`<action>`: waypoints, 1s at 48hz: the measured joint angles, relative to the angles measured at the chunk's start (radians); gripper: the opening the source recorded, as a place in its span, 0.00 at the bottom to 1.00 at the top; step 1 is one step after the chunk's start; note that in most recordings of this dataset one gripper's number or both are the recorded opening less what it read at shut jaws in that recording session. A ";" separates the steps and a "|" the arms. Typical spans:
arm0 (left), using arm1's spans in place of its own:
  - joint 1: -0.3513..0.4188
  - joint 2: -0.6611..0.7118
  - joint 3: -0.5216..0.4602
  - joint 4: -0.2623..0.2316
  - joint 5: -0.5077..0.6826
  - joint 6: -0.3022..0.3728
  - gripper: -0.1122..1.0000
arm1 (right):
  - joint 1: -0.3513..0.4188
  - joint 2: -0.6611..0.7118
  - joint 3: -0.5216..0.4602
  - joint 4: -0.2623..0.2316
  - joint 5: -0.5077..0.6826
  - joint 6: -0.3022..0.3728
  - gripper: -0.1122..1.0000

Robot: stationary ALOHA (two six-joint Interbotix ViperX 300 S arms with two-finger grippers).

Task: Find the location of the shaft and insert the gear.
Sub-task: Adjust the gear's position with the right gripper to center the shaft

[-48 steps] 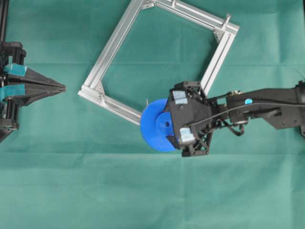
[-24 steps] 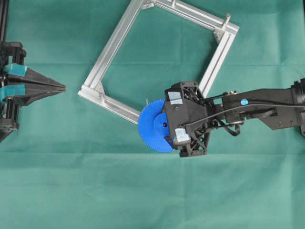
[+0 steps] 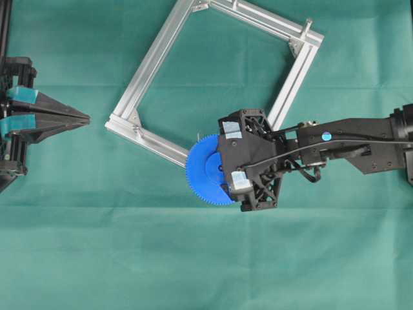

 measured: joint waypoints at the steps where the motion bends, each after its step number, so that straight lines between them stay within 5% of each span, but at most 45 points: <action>1: 0.002 0.002 0.000 0.002 0.000 0.000 0.11 | -0.002 0.002 -0.002 0.000 0.000 0.000 0.72; 25: 0.002 0.014 0.000 0.002 -0.003 0.002 0.11 | -0.075 0.006 -0.044 -0.017 0.057 -0.002 0.72; 48: 0.002 0.014 0.000 0.000 -0.003 0.000 0.11 | -0.064 0.017 -0.048 -0.006 0.058 0.009 0.72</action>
